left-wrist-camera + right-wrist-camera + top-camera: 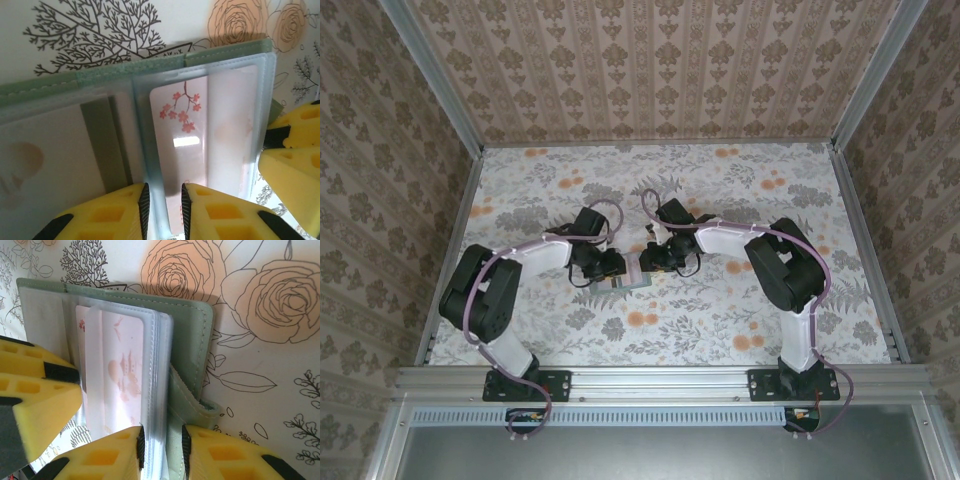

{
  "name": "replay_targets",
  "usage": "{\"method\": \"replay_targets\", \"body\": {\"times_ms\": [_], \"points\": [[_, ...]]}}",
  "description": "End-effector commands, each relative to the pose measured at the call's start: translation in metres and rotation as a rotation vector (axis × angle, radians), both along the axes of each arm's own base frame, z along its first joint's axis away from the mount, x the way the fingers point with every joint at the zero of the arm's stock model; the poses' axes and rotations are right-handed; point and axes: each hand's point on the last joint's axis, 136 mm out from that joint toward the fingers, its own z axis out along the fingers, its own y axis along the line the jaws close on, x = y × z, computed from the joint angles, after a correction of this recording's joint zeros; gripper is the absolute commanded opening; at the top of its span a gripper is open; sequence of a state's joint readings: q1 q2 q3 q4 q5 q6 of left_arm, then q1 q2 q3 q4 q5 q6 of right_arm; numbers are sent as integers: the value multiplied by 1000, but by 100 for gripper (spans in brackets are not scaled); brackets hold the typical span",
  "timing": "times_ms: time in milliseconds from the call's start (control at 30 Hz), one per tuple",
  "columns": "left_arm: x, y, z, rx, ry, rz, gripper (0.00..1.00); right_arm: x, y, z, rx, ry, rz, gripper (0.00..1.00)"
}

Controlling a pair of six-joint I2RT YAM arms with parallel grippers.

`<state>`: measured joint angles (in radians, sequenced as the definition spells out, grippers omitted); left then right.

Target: Put the credit cards into the card holder

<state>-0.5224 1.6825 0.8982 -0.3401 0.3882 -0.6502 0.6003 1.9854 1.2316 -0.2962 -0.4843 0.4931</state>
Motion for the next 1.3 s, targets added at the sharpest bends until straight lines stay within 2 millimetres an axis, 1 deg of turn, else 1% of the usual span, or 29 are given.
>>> {"method": "replay_targets", "body": {"times_ms": [0, 100, 267, 400, 467, 567, 600, 700, 800, 900, 1000, 1033, 1100, 1267], "points": [[12, -8, 3, -7, -31, -15, 24, -8, 1, -8, -25, 26, 23, 29], [14, -12, 2, -12, -27, -22, 21, -10, 1, -9, -19, 30, 24, 29], [14, -19, 3, -18, -28, -33, 19, -10, 2, -8, -11, 31, 23, 29], [14, -21, 5, -26, -31, -34, 19, -8, 4, -2, 3, 19, 21, 29], [12, -18, 7, -18, -29, -37, 23, -6, 3, 5, 9, 5, 16, 29], [11, -10, 12, -7, -39, -28, 28, -3, -1, 20, 9, -34, 5, 29], [11, -7, 15, -7, -46, -22, 31, -1, -4, 24, 0, -48, 0, 29], [12, 2, 25, -6, -67, -7, 35, 2, -15, 32, -46, -89, -8, 29], [13, 9, 38, -4, -102, 5, 38, 6, -24, 36, -95, -122, -11, 30], [14, 19, 47, -9, -127, 33, 40, 9, -30, 31, -152, -136, -1, 30], [10, 30, 44, 14, -127, 53, 41, 10, -30, 23, -198, -145, 24, 31], [12, 41, 41, 21, -120, 86, 40, 11, -30, 18, -219, -149, 39, 31], [10, 48, 37, 23, -113, 105, 41, 12, -28, 13, -240, -155, 68, 32], [1, 66, 22, 64, -79, 131, 41, 20, -30, 10, -301, -194, 105, 32]]}}
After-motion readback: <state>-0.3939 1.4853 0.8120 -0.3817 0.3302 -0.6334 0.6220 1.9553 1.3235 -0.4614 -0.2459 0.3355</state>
